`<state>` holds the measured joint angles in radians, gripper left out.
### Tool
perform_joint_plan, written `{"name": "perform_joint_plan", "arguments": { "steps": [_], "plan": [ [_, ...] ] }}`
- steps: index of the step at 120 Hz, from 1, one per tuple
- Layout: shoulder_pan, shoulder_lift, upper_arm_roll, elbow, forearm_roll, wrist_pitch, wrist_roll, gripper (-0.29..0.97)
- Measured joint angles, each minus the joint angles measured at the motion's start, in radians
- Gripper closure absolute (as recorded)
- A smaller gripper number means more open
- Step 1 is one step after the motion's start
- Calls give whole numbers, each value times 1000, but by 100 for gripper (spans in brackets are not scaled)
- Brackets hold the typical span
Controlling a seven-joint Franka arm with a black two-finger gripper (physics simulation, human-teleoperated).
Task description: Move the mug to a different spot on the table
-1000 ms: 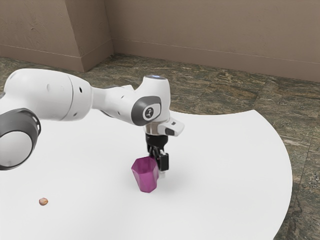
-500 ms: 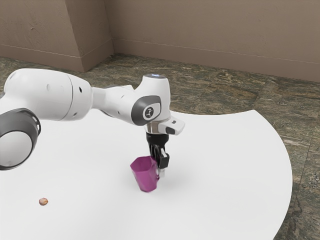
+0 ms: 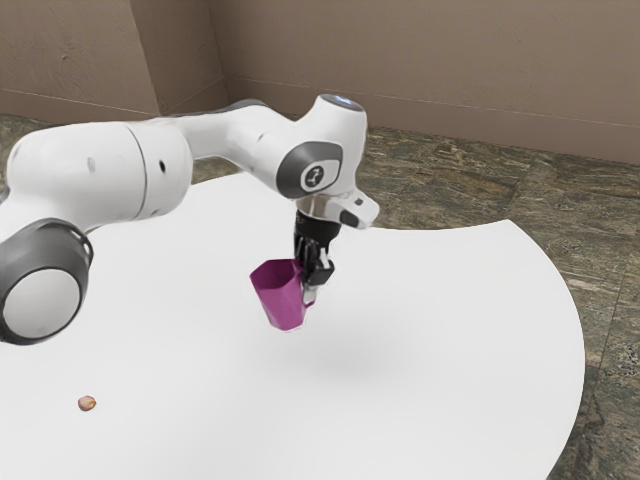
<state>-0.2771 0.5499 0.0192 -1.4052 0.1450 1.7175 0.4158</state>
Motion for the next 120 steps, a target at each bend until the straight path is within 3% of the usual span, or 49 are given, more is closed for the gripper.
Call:
{"name": "perform_joint_plan", "arguments": {
  "steps": [63,94,120],
  "plan": [
    [58,226,15,345,205,-131,76,68],
    [58,350,49,454,216,-131,130,67],
    [71,379,52,455,167,-90,165,67]
  ]
}}
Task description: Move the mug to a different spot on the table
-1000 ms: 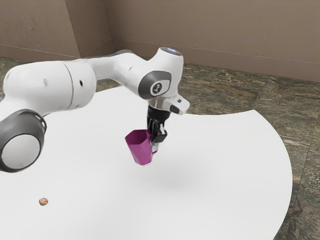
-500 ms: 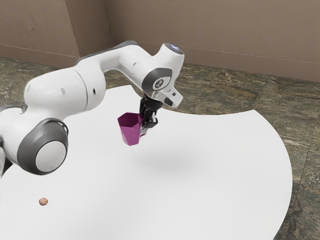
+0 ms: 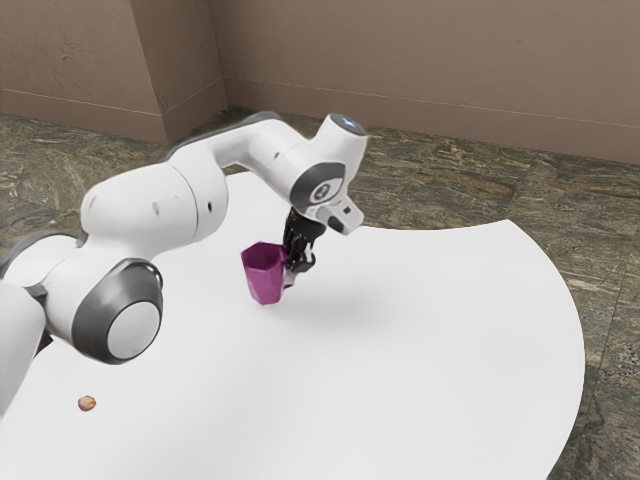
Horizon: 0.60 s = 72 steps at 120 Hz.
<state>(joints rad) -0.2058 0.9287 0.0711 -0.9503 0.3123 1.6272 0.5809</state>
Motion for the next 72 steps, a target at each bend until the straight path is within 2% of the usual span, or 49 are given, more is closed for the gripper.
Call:
{"name": "perform_joint_plan", "arguments": {
  "steps": [26,33,48,72],
  "plan": [
    [4,4,0,-20,-38,31,24,66],
    [4,4,1,-30,-50,34,29,51],
    [10,3,9,-37,-78,35,40,30],
    [17,-11,13,-36,-115,48,54,12]
  ]
}}
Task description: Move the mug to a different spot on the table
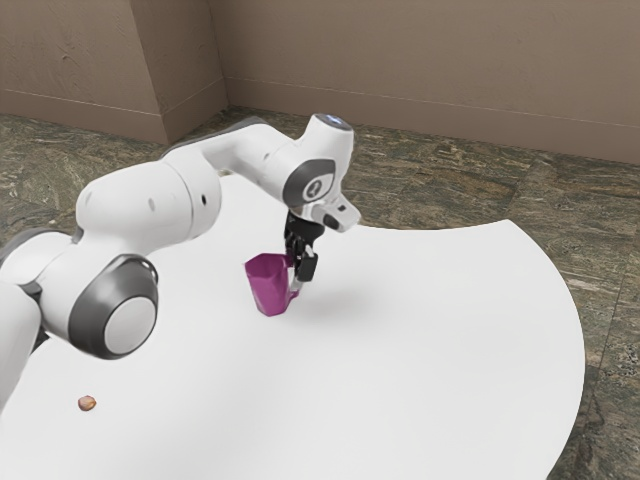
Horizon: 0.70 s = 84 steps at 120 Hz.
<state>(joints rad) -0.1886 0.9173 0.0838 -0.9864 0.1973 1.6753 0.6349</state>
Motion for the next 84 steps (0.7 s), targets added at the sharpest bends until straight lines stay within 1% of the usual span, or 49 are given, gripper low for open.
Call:
{"name": "perform_joint_plan", "arguments": {
  "steps": [16,24,28,36,41,51,57,65,84],
  "plan": [
    [10,-36,-1,11,-40,32,10,6],
    [13,-86,0,7,-87,46,14,5],
    [17,-131,0,-8,-122,51,16,4],
    [25,-288,-2,-122,-176,57,7,3],
    [32,-423,-3,-234,-194,58,-9,2],
    [50,-666,-10,-449,-201,54,-57,2],
    [68,-762,-13,-527,-202,42,-89,1],
    [83,-822,-13,-573,-207,24,-128,1],
    [84,-869,-11,-628,-213,-3,-223,0]
  ]
}}
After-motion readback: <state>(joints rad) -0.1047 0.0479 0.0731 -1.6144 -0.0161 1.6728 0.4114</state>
